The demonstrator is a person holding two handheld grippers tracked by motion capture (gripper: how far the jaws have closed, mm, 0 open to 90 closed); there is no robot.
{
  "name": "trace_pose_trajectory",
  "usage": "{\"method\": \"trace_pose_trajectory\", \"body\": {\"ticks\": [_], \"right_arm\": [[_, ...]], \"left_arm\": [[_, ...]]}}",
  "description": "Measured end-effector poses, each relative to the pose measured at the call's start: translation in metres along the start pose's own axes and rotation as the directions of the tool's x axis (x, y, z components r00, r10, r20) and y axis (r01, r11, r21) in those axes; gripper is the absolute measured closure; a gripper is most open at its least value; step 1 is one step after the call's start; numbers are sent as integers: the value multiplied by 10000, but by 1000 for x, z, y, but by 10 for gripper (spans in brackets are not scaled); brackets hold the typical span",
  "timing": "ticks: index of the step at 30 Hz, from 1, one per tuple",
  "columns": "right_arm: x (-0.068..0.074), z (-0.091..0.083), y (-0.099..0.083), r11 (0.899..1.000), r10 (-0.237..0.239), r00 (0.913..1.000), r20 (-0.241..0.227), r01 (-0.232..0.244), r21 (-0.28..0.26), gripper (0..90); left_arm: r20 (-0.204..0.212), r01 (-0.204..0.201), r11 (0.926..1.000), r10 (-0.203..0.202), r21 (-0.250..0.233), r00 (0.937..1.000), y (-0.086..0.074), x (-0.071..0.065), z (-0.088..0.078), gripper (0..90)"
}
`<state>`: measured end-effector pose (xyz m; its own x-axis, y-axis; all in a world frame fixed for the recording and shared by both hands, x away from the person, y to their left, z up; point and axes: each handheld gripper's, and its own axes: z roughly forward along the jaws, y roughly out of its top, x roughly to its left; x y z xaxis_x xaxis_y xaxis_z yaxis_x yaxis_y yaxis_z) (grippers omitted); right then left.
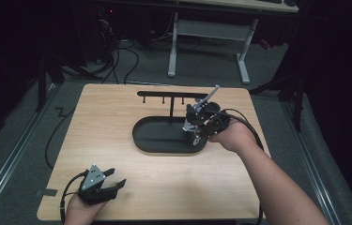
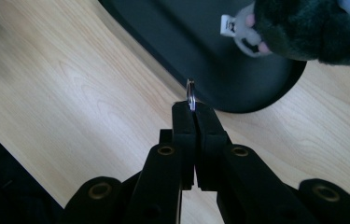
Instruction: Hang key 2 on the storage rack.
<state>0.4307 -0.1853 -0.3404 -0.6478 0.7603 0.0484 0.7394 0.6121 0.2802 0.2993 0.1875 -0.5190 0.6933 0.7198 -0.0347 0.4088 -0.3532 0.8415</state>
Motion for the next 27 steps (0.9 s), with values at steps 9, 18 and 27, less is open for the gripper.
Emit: {"method": "trace_pose_trajectory", "body": {"ticks": [9,18,27], "right_arm": [[-2,-2,29,9996,-240,9997,109,238,146,891],[-6,-6,54,9992,-372,9992,160,369,162,891],[-12,-12,73,9999,-125,9999,93,126,-4,891]], "left_arm": [[-4,77,10000,-77,39,10000,-1,2,1,390],[7,103,9999,-103,100,9999,-2,2,1,390],[-22,120,9999,-119,89,9999,-2,3,0,390]]}}
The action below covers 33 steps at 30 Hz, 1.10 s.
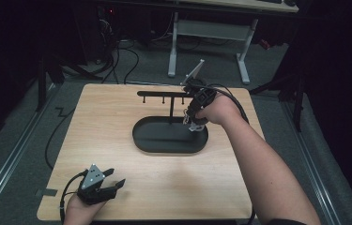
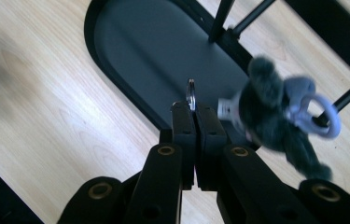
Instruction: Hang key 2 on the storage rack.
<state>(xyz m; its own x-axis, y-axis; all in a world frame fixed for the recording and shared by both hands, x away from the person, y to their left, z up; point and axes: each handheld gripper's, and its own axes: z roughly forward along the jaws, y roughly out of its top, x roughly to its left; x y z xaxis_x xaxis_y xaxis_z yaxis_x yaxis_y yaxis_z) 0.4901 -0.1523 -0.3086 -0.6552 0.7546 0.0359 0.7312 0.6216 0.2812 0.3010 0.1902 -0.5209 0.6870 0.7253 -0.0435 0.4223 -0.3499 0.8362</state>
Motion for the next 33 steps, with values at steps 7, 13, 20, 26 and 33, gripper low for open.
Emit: {"method": "trace_pose_trajectory", "body": {"ticks": [7,13,20,26,33], "right_arm": [[-4,4,13,10000,10,10000,36,-10,2,891],[-9,4,21,9998,-25,9999,119,27,-190,891],[-15,7,26,9991,367,9993,108,-364,-213,891],[-20,11,29,9989,381,9992,108,-377,-283,890],[-25,13,32,9974,654,9979,35,-652,-297,889]], "left_arm": [[-9,2,10000,-2,10,10000,0,1,-1,391],[-10,13,10000,-13,-28,10000,0,2,-1,390],[10,7,10000,-7,-27,10000,0,2,-1,390],[22,24,10000,-24,6,10000,0,2,-1,390],[67,-48,10000,48,52,10000,-1,1,1,390]]}}
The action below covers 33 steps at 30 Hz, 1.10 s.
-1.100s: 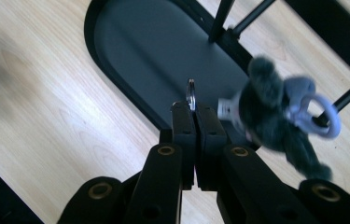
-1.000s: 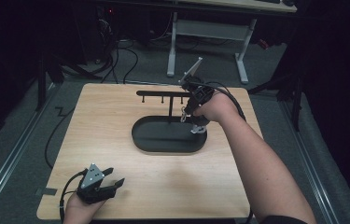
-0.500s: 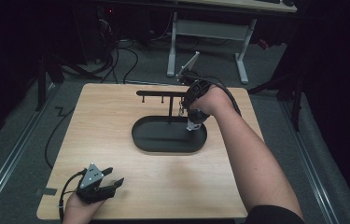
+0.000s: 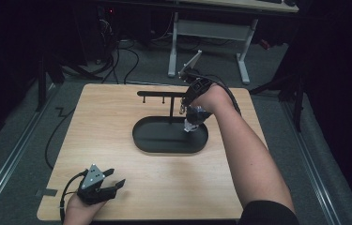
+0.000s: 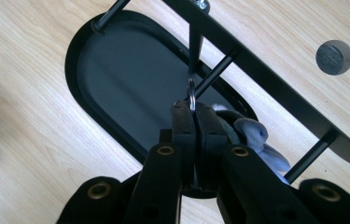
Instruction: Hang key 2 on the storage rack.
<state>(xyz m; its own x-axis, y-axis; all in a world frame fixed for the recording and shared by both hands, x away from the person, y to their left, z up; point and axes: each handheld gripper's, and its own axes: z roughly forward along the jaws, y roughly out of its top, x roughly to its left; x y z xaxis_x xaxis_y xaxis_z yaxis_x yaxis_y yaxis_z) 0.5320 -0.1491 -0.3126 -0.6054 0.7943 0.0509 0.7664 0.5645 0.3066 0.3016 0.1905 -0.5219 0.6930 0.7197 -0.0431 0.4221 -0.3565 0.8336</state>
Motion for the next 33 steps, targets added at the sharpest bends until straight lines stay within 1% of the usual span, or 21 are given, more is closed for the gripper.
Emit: {"method": "trace_pose_trajectory", "body": {"ticks": [1,4,5,6,7,8,9,11,12,13,17,19,20,22,23,25,27,28,30,31,33], "right_arm": [[-2,0,0,10000,-43,10000,24,43,-28,888],[-3,2,1,9997,218,9997,79,-217,-56,886],[-5,2,2,9999,49,9998,167,-47,-137,886],[-5,3,2,9997,112,9998,183,-108,-199,886],[-4,4,2,9994,290,9994,202,-286,-200,884],[-5,4,3,9996,194,9994,288,-188,-217,869],[-5,5,3,9992,272,9993,274,-264,-317,846],[-4,4,3,9984,351,9990,263,-338,-457,826],[-3,3,3,9983,266,9990,357,-247,-533,821],[-3,3,2,9983,207,9992,330,-188,-552,820],[3,-2,-2,9974,246,9987,456,-215,-681,799],[5,-4,-6,9973,161,9989,436,-130,-720,785],[6,-5,-9,9970,226,9990,380,-198,-744,779],[7,-6,-14,9960,147,9994,303,-119,-885,764],[8,-6,-18,9960,183,9996,234,-162,-878,750],[8,-5,-25,9953,189,9995,252,-164,-952,727],[9,-4,-34,9940,285,9995,126,-271,-1056,705],[9,-3,-38,9931,212,9997,122,-196,-1158,692],[11,-2,-47,9893,418,9991,76,-403,-1399,686],[10,-1,-52,9887,365,9993,113,-344,-1458,675],[9,2,-62,9878,432,9990,84,-414,-1501,672]], "left_arm": [[-2,-13,10000,13,1,10000,0,0,0,390],[25,4,10000,-4,-2,10000,0,0,0,390],[18,-9,10000,9,-4,10000,0,0,0,390],[20,-18,10000,18,0,10000,0,0,0,390],[22,-21,10000,21,-1,10000,0,0,0,390],[23,-18,10000,18,-3,10000,0,0,0,390],[28,-14,10000,14,2,10000,0,0,0,390],[48,-20,10000,20,10,10000,0,0,1,390],[45,-27,10000,27,16,10000,0,0,1,390],[59,-29,10000,29,32,10000,0,0,1,390],[48,-54,10000,54,22,10000,0,0,1,390],[59,-53,10000,53,28,10000,0,0,2,390],[58,-55,10000,55,30,10000,0,0,2,390],[80,-34,10000,33,29,10000,0,-1,2,390],[83,-37,10000,37,31,10000,0,-1,2,390],[137,-100,9998,98,152,9999,1,-1,2,390],[130,-105,9999,104,91,9999,0,-2,4,389],[153,-134,9998,131,142,9998,0,-2,4,389],[173,-200,9995,196,235,9997,0,-3,6,389],[169,-208,9995,205,226,9996,0,-3,6,388],[176,-232,9994,227,273,9996,0,-4,7,389]]}}
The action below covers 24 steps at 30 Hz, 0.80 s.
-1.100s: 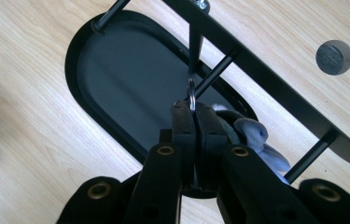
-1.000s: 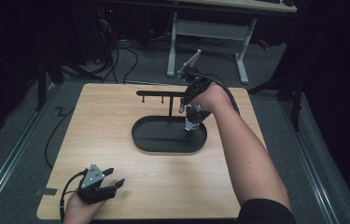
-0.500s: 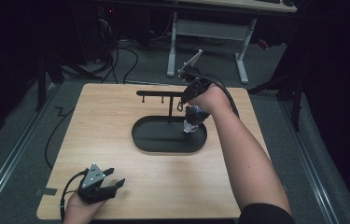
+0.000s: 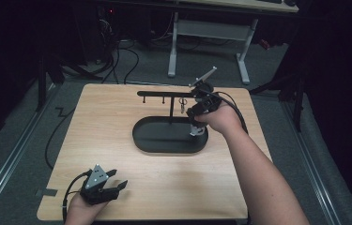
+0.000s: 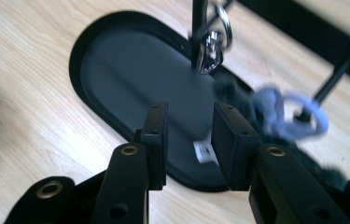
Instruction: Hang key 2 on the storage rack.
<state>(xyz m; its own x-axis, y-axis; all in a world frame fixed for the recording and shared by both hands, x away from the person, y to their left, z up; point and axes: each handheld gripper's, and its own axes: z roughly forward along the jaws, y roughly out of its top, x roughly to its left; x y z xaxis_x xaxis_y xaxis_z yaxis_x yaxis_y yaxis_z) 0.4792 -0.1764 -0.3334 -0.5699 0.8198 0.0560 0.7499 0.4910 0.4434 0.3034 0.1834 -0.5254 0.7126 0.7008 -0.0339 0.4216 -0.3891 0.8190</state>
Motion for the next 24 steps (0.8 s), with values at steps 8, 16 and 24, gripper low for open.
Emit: {"method": "trace_pose_trajectory", "body": {"ticks": [8,16,24], "right_arm": [[0,4,-37,9994,56,9999,-131,-61,-336,651],[-1,15,-68,9979,188,9990,-415,-214,-611,628],[-1,32,-105,9949,222,9994,-258,-247,-977,567]], "left_arm": [[-38,8,10000,-8,-6,10000,0,-1,1,388],[1,18,10000,-18,36,10000,-1,-1,2,385],[33,26,9999,-26,113,10000,-2,-2,3,382]]}}
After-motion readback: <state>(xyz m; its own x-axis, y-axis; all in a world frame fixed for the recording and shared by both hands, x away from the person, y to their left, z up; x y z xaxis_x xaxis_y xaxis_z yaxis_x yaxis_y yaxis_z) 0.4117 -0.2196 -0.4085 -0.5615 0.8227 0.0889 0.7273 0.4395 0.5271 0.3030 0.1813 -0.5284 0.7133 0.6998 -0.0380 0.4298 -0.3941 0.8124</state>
